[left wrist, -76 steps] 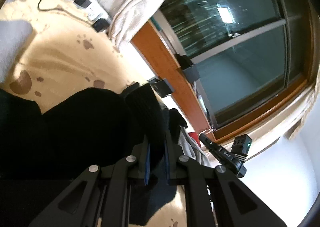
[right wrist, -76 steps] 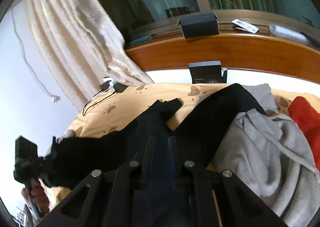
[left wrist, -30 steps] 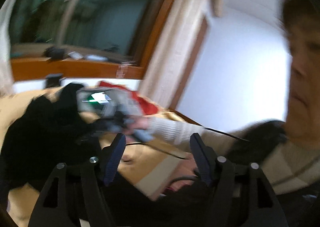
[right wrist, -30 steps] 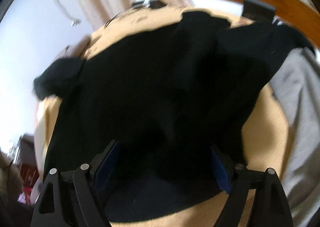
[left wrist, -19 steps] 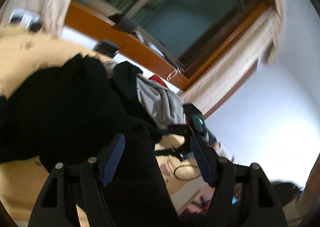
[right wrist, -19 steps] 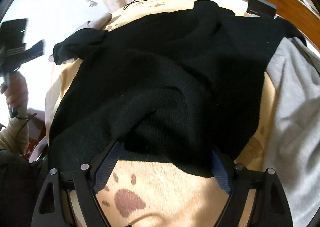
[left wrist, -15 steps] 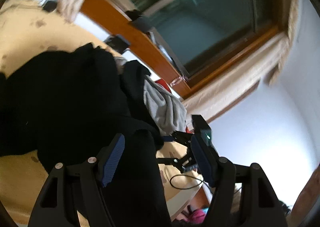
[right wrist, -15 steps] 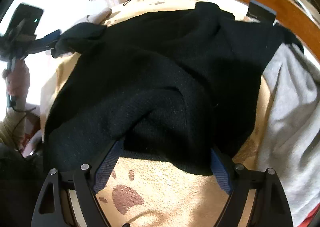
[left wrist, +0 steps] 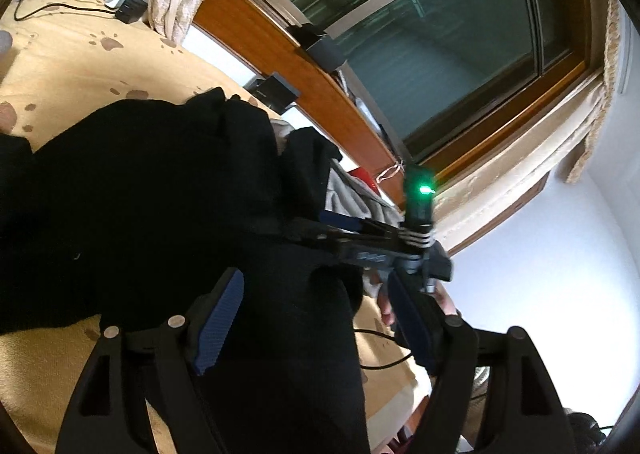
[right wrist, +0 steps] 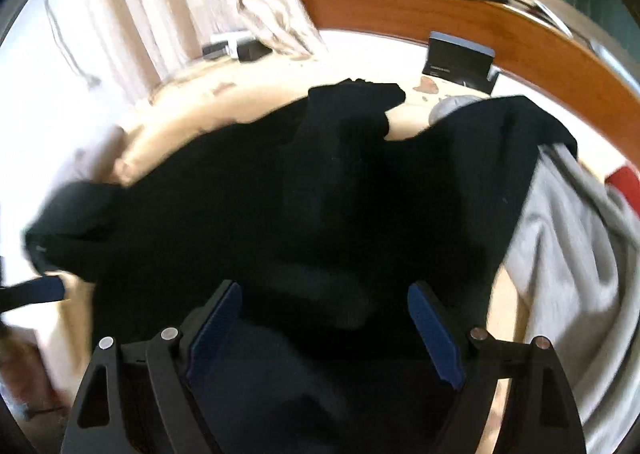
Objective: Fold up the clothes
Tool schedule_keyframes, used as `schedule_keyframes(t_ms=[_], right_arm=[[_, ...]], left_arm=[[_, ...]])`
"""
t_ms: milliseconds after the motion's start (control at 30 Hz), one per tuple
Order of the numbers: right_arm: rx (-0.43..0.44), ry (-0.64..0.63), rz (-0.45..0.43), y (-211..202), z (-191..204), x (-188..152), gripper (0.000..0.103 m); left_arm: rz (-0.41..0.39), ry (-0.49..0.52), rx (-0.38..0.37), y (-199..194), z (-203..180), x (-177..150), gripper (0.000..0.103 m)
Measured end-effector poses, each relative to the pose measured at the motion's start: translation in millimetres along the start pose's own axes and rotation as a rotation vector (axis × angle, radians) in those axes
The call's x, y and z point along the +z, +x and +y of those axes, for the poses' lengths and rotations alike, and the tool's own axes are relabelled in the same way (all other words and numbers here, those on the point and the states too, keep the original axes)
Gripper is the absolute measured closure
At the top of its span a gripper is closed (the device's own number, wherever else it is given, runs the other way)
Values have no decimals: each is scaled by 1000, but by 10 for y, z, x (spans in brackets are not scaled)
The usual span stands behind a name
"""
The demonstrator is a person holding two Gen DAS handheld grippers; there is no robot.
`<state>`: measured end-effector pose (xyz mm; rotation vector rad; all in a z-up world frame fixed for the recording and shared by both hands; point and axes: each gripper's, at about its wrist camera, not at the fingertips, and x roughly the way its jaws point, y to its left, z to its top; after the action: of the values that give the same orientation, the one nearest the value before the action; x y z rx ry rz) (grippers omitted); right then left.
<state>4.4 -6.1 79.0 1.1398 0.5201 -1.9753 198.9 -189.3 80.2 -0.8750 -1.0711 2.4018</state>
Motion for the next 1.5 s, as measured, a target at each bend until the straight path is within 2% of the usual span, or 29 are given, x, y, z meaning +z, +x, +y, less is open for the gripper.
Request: schedule_keyframes(t_ms=[100,167,300,367,533,633,700,867,1000,1067,1167,1233,1400,1500], right_arm=[[-64,-61,47,246,146,-36,16],[-48,-85,81,280,160,-147,16],[10,-81,114,208,56,-373,15],[40,-84,129,155,-6,-489,9],[87,-153,121,-129,-86,-823,8],[164,-121,196,-271,-215,-1043,8],[188,-120,209,-396,-333,-1231,7],[134,-166,240,-689,-482,-1714,6],[24,-303,276,-836,-363,-2087,3],[35,-279,296,-895,-401,-2168,3],[1,-219,266,-1040,-546,-2187,3],[-2,-175,204,-1163,-644,-2088,3],[-7,-117,-57,-1503,-753,-1625,3],[-44,-180,-198,-1527,-659,-1311,3]], left_arm=[[0,14,56,45,-17,1,24],[-4,27,111,92,-31,3,24],[-19,81,284,218,-97,-16,22],[-6,99,331,301,-113,-35,22],[35,101,378,442,-111,-52,22],[35,95,404,463,-87,-54,22],[37,81,410,477,-63,-54,22],[52,58,429,541,-10,-60,22],[63,38,435,593,29,-64,22],[68,32,443,608,45,-66,22],[67,24,455,613,65,-56,22],[64,24,456,610,62,-46,22],[46,41,457,566,28,4,22],[4,79,520,450,44,116,22]])
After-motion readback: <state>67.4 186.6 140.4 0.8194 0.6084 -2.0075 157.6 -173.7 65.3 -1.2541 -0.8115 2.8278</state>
